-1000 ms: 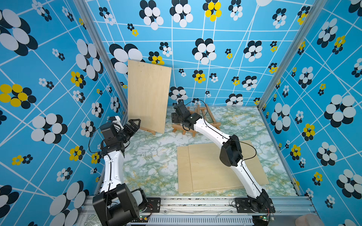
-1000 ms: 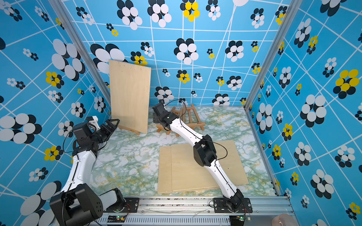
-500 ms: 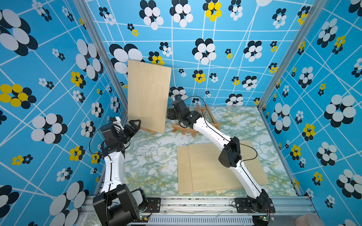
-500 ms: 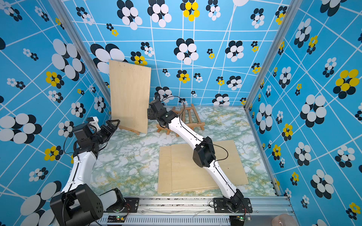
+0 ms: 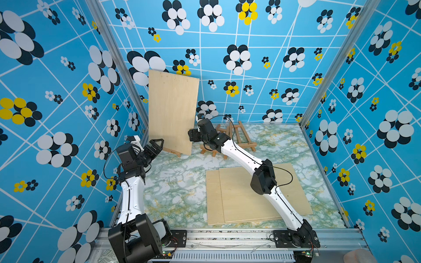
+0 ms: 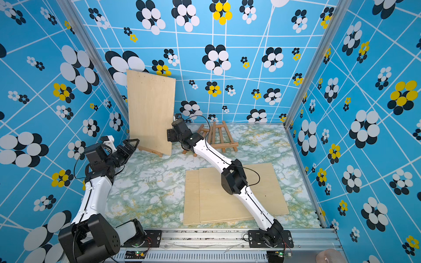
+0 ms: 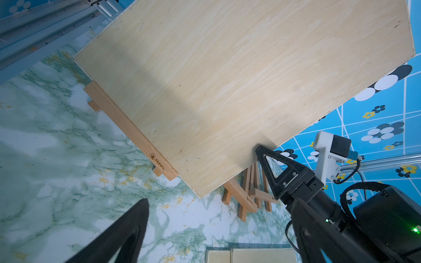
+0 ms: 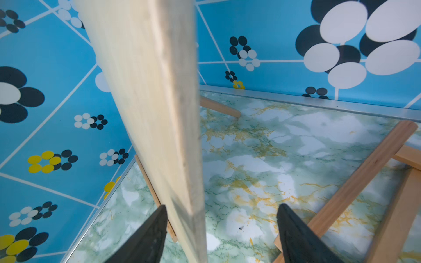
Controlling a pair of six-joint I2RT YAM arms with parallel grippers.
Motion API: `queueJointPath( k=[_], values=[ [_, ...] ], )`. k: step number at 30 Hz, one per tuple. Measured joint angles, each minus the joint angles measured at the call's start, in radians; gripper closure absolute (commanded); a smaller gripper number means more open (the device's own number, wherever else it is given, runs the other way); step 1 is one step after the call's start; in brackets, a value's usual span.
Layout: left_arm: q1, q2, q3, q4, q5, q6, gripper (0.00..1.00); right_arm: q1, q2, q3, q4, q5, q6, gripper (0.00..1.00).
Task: Assemble the easel
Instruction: Adjust the drawing board on the easel.
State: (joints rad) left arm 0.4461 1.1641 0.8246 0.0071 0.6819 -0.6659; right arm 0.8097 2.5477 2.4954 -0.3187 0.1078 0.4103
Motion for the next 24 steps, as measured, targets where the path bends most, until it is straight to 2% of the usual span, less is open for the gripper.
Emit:
queueJointPath(
  k=[4, 9, 12, 15, 20, 24],
  values=[
    [0.000, 0.000, 0.000, 0.001, 0.000, 0.000, 0.01, 0.000, -0.092, -0.185, 0.061, -0.039, -0.033, 0.22],
    [0.002, 0.000, 0.000, 0.000, 0.000, -0.001, 0.01, 0.003, -0.216, -0.297, 0.002, 0.056, -0.036, 0.19],
    [0.017, -0.002, 0.000, 0.002, 0.014, -0.032, 0.01, 0.002, -0.258, -0.292, -0.045, 0.105, -0.034, 0.19],
    [0.045, -0.031, 0.000, -0.019, 0.013, -0.068, 0.01, 0.003, -0.231, -0.197, -0.123, 0.145, -0.020, 0.19],
    [0.060, -0.247, 0.035, -0.235, -0.171, -0.034, 0.01, 0.003, -0.156, -0.086, -0.180, 0.210, 0.015, 0.19],
    [0.062, -0.303, 0.145, -0.408, -0.375, 0.029, 0.01, 0.004, -0.095, -0.024, -0.207, 0.272, 0.034, 0.19]
  ],
)
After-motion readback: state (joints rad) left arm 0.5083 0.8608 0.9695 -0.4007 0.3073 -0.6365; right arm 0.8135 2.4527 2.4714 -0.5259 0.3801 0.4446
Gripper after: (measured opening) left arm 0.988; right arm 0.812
